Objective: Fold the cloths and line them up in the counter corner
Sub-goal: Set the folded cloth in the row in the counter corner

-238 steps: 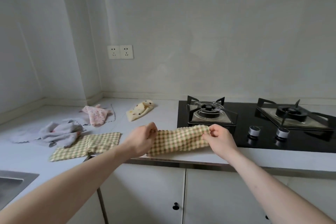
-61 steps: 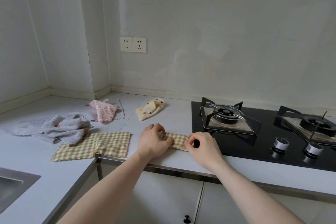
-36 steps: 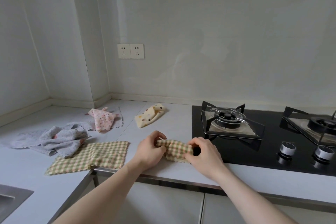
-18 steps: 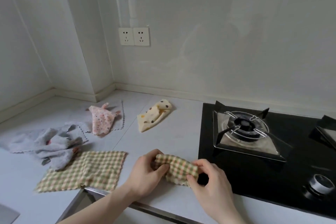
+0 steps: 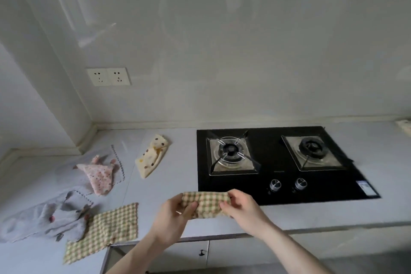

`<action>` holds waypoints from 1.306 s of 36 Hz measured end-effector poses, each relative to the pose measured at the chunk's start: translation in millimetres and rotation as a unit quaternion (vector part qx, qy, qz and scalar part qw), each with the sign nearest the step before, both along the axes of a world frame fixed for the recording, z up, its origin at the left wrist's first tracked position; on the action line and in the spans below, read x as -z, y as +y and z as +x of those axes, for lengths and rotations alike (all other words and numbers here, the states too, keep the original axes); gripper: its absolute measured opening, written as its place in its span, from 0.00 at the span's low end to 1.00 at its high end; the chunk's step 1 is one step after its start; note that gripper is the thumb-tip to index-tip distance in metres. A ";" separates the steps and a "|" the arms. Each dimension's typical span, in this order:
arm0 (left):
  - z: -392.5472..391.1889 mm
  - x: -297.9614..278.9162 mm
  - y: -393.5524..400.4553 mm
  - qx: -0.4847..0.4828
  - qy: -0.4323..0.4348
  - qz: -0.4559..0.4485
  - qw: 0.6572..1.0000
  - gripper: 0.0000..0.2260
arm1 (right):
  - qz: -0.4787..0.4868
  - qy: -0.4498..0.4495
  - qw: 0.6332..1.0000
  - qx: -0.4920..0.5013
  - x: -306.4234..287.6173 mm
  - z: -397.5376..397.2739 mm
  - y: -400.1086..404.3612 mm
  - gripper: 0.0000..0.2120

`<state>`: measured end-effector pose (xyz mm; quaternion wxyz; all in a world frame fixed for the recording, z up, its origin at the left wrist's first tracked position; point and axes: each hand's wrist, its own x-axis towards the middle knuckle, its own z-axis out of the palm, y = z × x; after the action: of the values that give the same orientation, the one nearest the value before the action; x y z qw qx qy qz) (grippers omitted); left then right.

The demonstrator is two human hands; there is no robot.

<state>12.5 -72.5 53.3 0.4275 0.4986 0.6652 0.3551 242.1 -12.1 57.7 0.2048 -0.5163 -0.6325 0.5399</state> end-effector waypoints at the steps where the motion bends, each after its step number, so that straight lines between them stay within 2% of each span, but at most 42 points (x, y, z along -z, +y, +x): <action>1: 5.6 -12.2 -3.0 0.016 0.004 0.006 1.000 0.05 | 0.003 0.003 1.000 0.005 -11.7 9.2 -8.2 0.05; 4: 23.6 -40.3 -1.3 0.057 0.010 0.020 0.998 0.10 | 0.020 0.015 0.999 0.033 -40.5 37.5 -26.2 0.07; 8: 68.0 -71.3 12.2 0.098 0.010 0.042 0.994 0.06 | 0.040 0.026 0.995 0.089 -66.3 79.0 -38.4 0.07; 11: 107.0 -93.8 21.2 0.125 0.008 0.064 0.990 0.09 | 0.052 0.036 0.990 0.128 -83.5 114.9 -43.9 0.09; 15: 165.6 -118.5 36.5 0.175 0.024 0.083 0.981 0.08 | 0.068 0.032 0.983 0.168 -98.9 174.5 -48.7 0.09; 22: 298.5 -128.5 64.7 0.256 0.026 0.064 0.964 0.07 | 0.082 0.023 0.967 0.241 -112.9 304.2 -64.8 0.08; 25: 362.9 -127.4 69.3 0.263 0.014 0.044 0.964 0.06 | 0.074 0.018 0.960 0.271 -117.6 363.9 -73.6 0.07; 32: 476.3 -125.7 82.2 0.238 0.061 0.049 0.968 0.13 | 0.063 -0.028 0.958 0.279 -125.4 477.0 -66.7 0.04; 38: 532.5 -128.4 106.2 0.219 0.066 0.047 0.972 0.15 | 0.056 -0.027 0.956 0.287 -124.6 527.8 -37.8 0.04; 47: 594.6 -119.7 185.0 0.253 0.121 0.042 0.959 0.12 | 0.018 -0.038 0.955 0.294 -111.5 585.8 27.9 0.04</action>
<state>607.1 112.5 173.0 0.3984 0.7073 0.5486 0.2000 827.9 15.8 169.2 0.3401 -0.6957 -0.4695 0.4241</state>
